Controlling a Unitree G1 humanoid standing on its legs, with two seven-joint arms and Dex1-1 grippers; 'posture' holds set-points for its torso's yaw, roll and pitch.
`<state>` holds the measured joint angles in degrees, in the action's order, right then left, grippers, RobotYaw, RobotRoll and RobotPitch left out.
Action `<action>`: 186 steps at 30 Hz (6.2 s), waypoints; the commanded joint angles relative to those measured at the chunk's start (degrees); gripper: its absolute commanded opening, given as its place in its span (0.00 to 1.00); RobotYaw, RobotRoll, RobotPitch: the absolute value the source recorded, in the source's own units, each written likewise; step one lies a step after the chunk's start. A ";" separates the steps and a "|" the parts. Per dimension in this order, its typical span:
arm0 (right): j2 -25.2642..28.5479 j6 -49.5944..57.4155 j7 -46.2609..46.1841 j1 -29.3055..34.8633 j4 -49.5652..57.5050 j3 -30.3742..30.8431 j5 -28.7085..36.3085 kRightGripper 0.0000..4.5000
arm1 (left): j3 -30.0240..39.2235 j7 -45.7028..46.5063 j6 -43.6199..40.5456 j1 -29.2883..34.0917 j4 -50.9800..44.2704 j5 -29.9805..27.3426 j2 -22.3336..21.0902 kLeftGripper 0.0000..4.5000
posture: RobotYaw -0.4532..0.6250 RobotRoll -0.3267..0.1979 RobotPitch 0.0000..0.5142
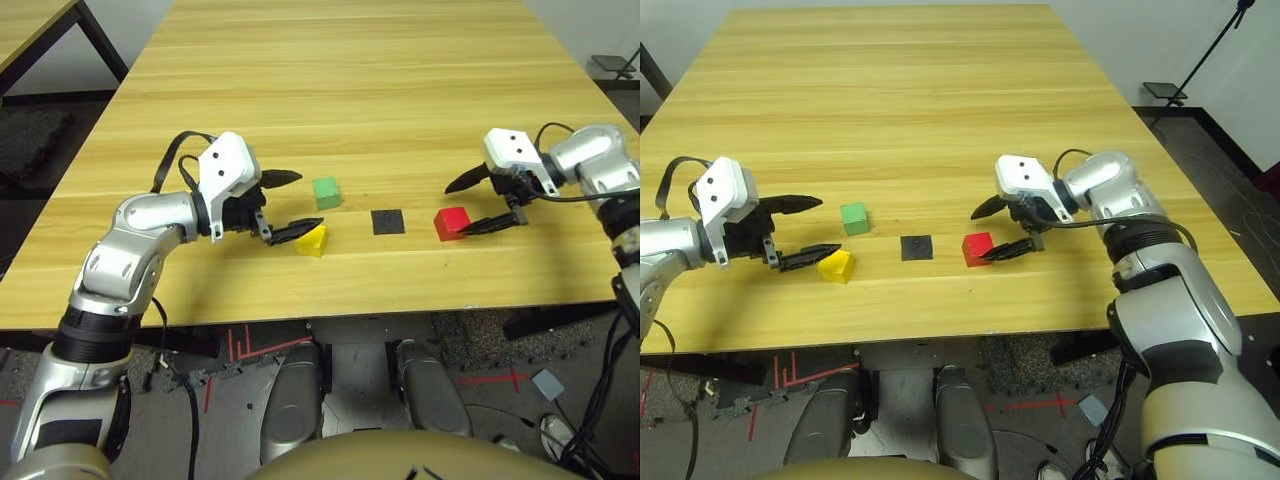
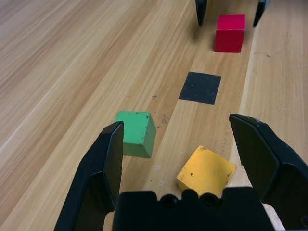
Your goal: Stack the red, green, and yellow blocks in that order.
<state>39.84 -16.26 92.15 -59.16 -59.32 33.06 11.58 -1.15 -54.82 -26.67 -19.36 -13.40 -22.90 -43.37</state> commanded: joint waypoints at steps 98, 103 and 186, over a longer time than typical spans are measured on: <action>-0.85 26.20 -3.00 4.16 27.91 -23.59 1.66 1.00 | -13.24 -8.64 4.46 -30.87 39.90 19.84 14.41 0.45 | 0.61 0.57 0.20; 0.42 22.16 -1.25 5.15 22.34 -24.48 1.26 1.00 | -14.06 -8.53 -11.87 -31.70 23.44 17.91 13.83 0.45 | 0.63 0.60 0.20; 2.94 26.32 -0.73 11.71 28.64 -29.24 5.65 1.00 | -20.43 -1.95 -14.23 -27.52 8.93 13.65 16.76 0.99 | 0.55 0.63 0.27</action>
<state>42.71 10.19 91.41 -46.91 -30.36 4.67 17.00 -23.01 -55.14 -39.69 -46.66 -1.27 -8.61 -24.46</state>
